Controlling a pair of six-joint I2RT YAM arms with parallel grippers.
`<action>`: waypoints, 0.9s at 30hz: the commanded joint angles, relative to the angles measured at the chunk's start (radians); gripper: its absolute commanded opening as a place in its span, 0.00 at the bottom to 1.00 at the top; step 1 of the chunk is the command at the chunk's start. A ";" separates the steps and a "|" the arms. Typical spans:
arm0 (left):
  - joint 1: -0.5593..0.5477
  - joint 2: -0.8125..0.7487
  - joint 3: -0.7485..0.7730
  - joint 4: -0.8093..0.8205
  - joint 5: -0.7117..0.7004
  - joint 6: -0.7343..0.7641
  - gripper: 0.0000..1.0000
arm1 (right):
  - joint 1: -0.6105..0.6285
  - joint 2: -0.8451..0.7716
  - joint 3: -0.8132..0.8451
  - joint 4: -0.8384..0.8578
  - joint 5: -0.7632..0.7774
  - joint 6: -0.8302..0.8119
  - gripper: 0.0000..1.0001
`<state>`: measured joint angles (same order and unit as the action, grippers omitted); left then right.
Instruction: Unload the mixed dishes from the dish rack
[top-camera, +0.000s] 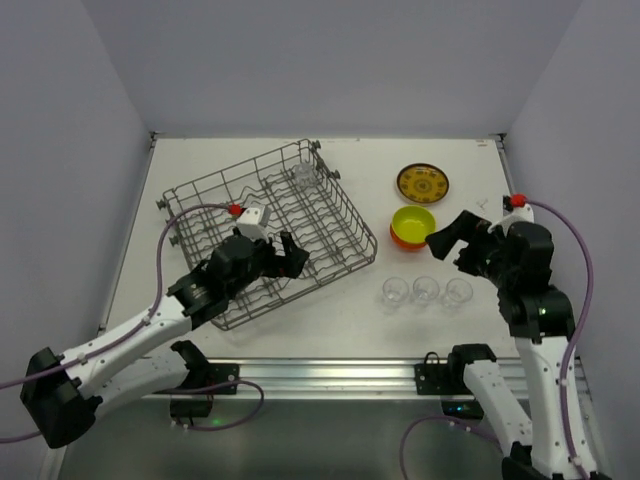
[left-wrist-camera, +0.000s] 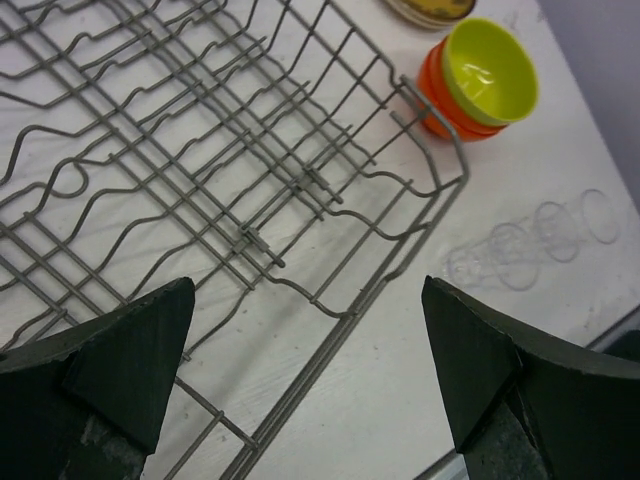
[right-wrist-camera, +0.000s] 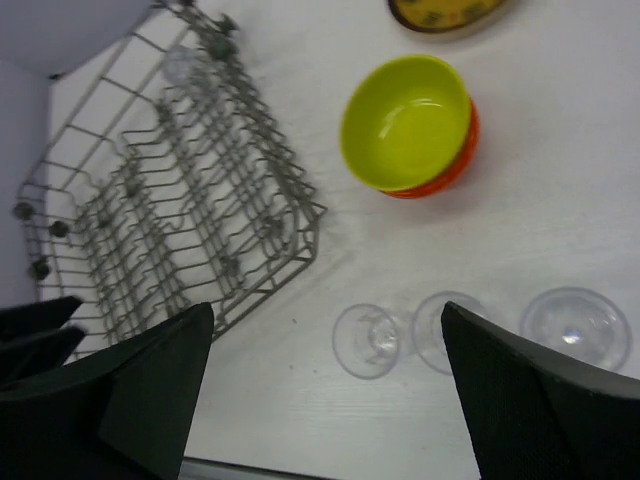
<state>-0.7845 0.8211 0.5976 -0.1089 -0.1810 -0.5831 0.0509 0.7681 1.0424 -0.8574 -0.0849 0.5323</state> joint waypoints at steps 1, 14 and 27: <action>0.050 0.163 0.106 0.087 -0.091 -0.015 1.00 | 0.004 -0.137 -0.119 0.208 -0.313 0.000 0.99; 0.350 0.850 0.635 0.167 0.173 0.350 1.00 | 0.004 -0.247 -0.352 0.356 -0.568 0.092 0.99; 0.415 1.253 0.998 0.141 0.319 0.658 1.00 | 0.003 -0.288 -0.380 0.343 -0.674 0.009 0.99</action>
<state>-0.3798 2.0541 1.5166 0.0269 0.0711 -0.0486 0.0540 0.5068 0.6632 -0.5381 -0.7048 0.5625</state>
